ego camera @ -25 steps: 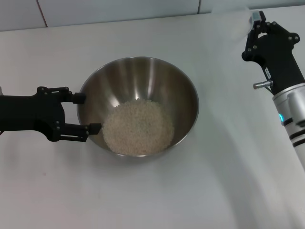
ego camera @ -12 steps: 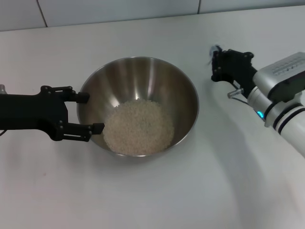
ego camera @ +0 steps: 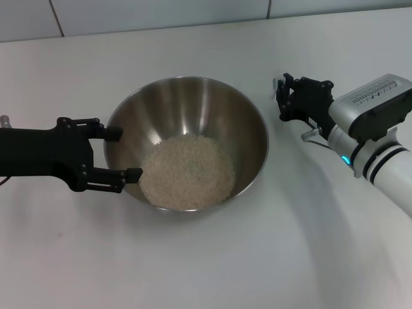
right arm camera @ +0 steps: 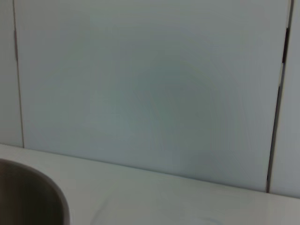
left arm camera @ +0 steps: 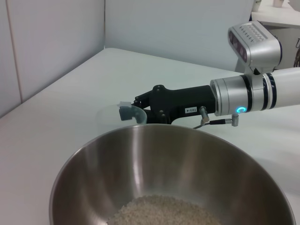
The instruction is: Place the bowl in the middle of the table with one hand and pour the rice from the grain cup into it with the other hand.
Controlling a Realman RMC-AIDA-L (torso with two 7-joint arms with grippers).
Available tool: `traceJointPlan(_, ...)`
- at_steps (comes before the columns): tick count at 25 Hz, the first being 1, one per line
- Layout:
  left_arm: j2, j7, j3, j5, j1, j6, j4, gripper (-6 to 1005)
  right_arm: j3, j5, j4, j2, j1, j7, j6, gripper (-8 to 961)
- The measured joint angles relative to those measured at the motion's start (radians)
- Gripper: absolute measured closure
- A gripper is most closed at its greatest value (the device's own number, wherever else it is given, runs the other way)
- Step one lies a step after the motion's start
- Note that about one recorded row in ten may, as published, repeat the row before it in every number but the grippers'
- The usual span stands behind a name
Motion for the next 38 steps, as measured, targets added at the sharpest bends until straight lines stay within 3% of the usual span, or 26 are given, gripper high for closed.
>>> traceJointPlan(6,0.001,0.0,0.0,0.0,-0.001,0.001,-0.001,126,-0.01,-0.015,0.017,0.0,-0.031,-0.007,-0.012,838)
traceJointPlan(12,0.001,-0.001,0.0,0.002,0.0,0.001,0.0,126,-0.006,-0.016,0.044,-0.003,-0.098,-0.006,-0.063,610)
traceJointPlan(16,0.002,-0.001,0.004,0.003,0.002,0.003,0.0,126,0.006,-0.008,0.071,-0.006,-0.201,0.011,-0.237,425)
traceJointPlan(19,0.002,-0.001,0.006,0.003,0.005,0.005,0.004,126,0.017,-0.006,0.058,-0.007,-0.273,0.063,-0.417,208)
traceJointPlan(21,0.002,-0.001,0.007,0.003,0.006,0.006,0.005,126,0.004,-0.011,0.021,-0.007,-0.308,0.114,-0.573,198)
traceJointPlan(24,0.002,0.0,0.008,0.003,0.009,0.008,0.005,126,-0.048,-0.04,-0.084,-0.01,-0.315,0.213,-0.763,184)
traceJointPlan(27,0.002,0.003,0.008,0.003,0.01,0.008,0.006,126,-0.141,-0.108,-0.273,-0.015,-0.257,0.428,-0.852,179)
traceJointPlan(33,0.002,0.004,0.007,0.003,0.011,0.008,0.006,126,-0.391,-0.166,-0.606,-0.002,-0.143,0.777,-0.86,180)
traceJointPlan(38,0.002,0.003,0.003,0.003,0.005,0.007,0.007,126,-0.736,-0.204,-0.93,0.001,-0.106,1.152,-0.8,180)
